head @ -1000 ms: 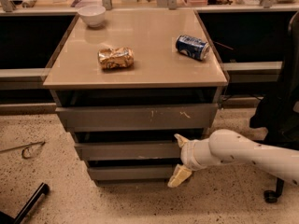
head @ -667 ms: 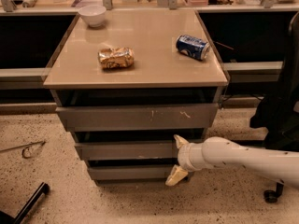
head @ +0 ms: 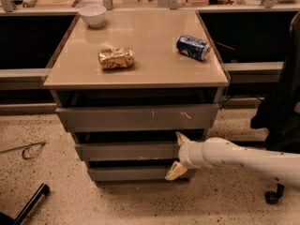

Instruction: Open middle drawer

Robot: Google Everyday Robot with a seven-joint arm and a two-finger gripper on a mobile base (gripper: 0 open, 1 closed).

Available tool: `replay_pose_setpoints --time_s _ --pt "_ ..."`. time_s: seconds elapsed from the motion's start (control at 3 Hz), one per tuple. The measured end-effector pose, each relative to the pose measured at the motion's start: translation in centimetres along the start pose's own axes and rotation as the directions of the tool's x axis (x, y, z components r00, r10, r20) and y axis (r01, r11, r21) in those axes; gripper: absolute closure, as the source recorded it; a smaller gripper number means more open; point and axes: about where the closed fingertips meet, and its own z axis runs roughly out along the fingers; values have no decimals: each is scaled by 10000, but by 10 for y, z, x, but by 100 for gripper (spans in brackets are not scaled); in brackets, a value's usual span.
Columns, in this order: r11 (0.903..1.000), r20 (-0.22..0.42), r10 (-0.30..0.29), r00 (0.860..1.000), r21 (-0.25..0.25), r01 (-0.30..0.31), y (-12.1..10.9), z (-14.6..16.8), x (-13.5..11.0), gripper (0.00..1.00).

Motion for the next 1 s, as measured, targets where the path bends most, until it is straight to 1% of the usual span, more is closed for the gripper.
replay_pose_setpoints --time_s 0.33,0.67,1.0 --pt "9995 -54 -66 10000 -308 64 -4 19 -1 0" --pt "9960 -55 -109 9999 -893 103 -8 52 1 0" --pt "9893 -97 -33 9999 -1457 18 -6 80 10 0"
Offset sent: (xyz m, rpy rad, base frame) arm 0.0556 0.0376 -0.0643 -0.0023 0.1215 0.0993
